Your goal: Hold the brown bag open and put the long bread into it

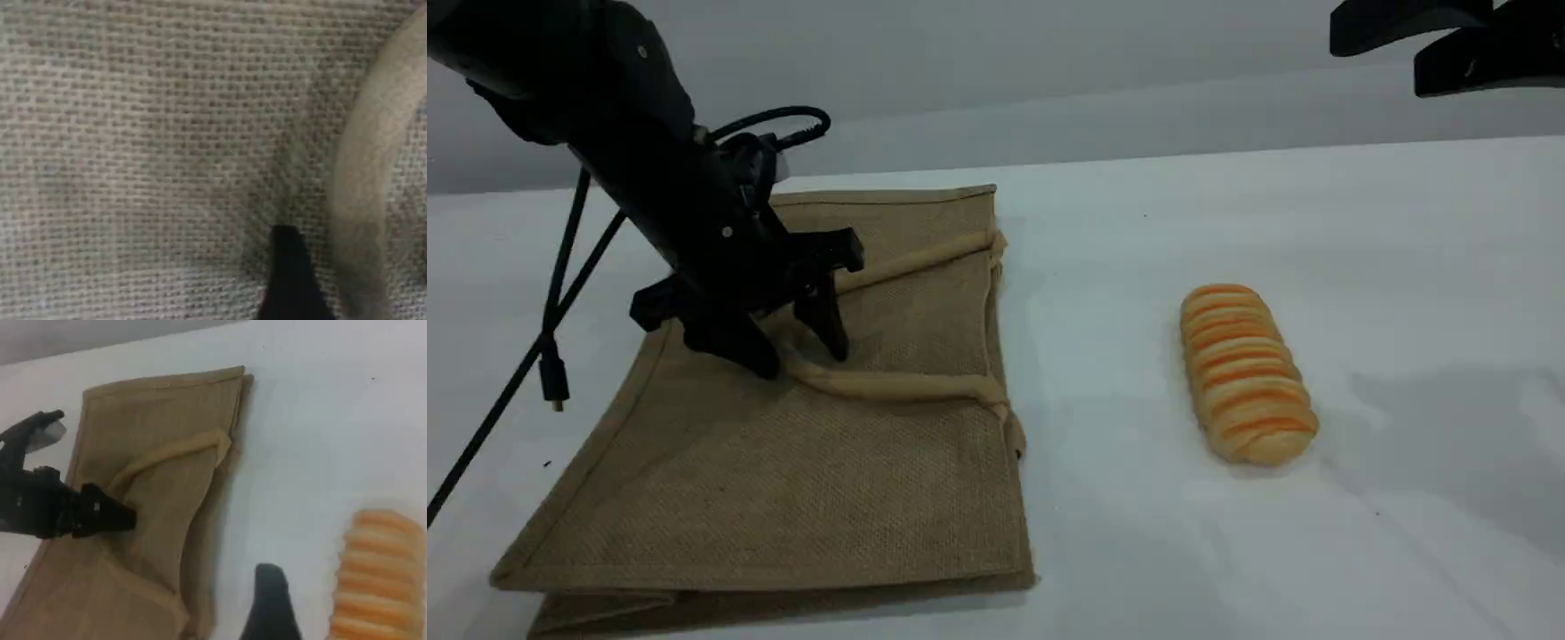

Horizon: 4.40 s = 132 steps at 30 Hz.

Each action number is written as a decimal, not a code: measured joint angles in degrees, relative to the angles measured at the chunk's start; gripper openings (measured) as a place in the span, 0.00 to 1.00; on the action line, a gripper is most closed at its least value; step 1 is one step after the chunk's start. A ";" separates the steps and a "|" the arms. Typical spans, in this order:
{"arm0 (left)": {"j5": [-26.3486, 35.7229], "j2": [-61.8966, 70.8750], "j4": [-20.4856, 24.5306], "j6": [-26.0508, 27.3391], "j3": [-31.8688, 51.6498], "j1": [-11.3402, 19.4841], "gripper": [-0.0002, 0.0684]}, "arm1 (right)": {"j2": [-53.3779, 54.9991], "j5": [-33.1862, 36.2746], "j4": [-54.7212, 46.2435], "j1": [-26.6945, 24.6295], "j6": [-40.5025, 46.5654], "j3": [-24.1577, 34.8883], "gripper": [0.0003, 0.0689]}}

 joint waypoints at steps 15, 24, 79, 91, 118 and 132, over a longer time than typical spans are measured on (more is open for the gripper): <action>7.27 -4.36 -0.62 3.12 -0.25 -0.05 0.12 | 0.03 -0.06 0.06 0.00 -0.41 0.13 0.67; 18.73 -18.52 -0.50 12.39 -9.65 -0.05 0.12 | 4.84 -3.13 0.61 0.00 -0.49 0.13 0.67; 41.53 -30.55 -8.95 38.18 -25.68 0.00 0.12 | 38.27 -2.49 19.91 3.42 -25.02 -7.91 0.67; 41.53 -30.55 -9.01 37.10 -25.68 0.00 0.12 | 38.88 3.12 18.75 3.48 -25.10 -7.82 0.12; 41.58 -30.55 -9.15 37.08 -25.68 0.00 0.12 | -1.47 15.77 -5.67 -2.17 4.99 -1.17 0.08; 41.58 -30.55 -9.15 36.78 -25.68 0.00 0.12 | -1.61 3.51 -0.56 20.73 7.99 -1.17 0.07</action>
